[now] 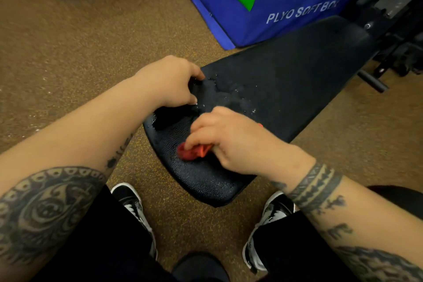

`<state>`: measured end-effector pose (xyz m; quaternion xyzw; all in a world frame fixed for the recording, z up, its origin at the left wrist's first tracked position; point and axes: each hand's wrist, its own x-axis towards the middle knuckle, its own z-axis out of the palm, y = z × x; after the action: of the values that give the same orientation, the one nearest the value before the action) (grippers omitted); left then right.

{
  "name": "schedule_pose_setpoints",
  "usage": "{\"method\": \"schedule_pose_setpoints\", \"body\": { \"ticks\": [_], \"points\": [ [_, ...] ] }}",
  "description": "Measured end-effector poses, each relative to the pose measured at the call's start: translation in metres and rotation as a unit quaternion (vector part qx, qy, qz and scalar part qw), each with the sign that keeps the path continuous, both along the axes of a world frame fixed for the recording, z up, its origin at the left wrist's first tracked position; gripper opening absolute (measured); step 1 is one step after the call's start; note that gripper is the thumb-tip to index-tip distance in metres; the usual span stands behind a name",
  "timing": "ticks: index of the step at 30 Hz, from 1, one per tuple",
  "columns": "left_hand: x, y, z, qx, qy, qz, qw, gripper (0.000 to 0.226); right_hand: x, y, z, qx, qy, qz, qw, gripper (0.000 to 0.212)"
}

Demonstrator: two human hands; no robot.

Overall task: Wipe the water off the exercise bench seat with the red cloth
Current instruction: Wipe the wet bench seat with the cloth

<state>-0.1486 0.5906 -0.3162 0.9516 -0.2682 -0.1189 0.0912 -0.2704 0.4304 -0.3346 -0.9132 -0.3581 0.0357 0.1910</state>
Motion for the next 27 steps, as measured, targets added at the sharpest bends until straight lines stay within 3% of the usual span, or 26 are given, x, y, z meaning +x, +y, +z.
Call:
{"method": "schedule_pose_setpoints", "body": {
  "ticks": [10, 17, 20, 23, 25, 27],
  "points": [
    [0.001, -0.003, -0.009, 0.009, 0.009, -0.025, 1.0, 0.066, -0.019, -0.035, 0.007, -0.028, 0.137, 0.108, 0.984, 0.054],
    [-0.004, -0.001, -0.003, -0.01, 0.004, -0.034, 0.999, 0.053, -0.024, -0.072, 0.022, -0.103, 0.209, 0.097, 0.968, 0.044],
    [-0.006, -0.003, -0.001, -0.027, -0.006, -0.038, 0.999, 0.046, -0.013, -0.101, 0.039, -0.112, 0.209, 0.006, 0.971, 0.052],
    [-0.008, -0.009, -0.001, -0.051, -0.009, -0.051, 0.997, 0.041, 0.003, -0.124, 0.055, 0.004, 0.133, -0.17, 0.976, 0.046],
    [-0.009, -0.012, -0.002, -0.053, -0.006, -0.055, 0.997, 0.039, 0.012, -0.126, 0.055, 0.065, 0.096, -0.294, 0.949, 0.031],
    [-0.01, -0.014, -0.005, -0.042, 0.0, -0.053, 0.998, 0.04, 0.021, -0.124, 0.039, 0.046, 0.077, -0.391, 0.916, 0.027]
  ]
}}
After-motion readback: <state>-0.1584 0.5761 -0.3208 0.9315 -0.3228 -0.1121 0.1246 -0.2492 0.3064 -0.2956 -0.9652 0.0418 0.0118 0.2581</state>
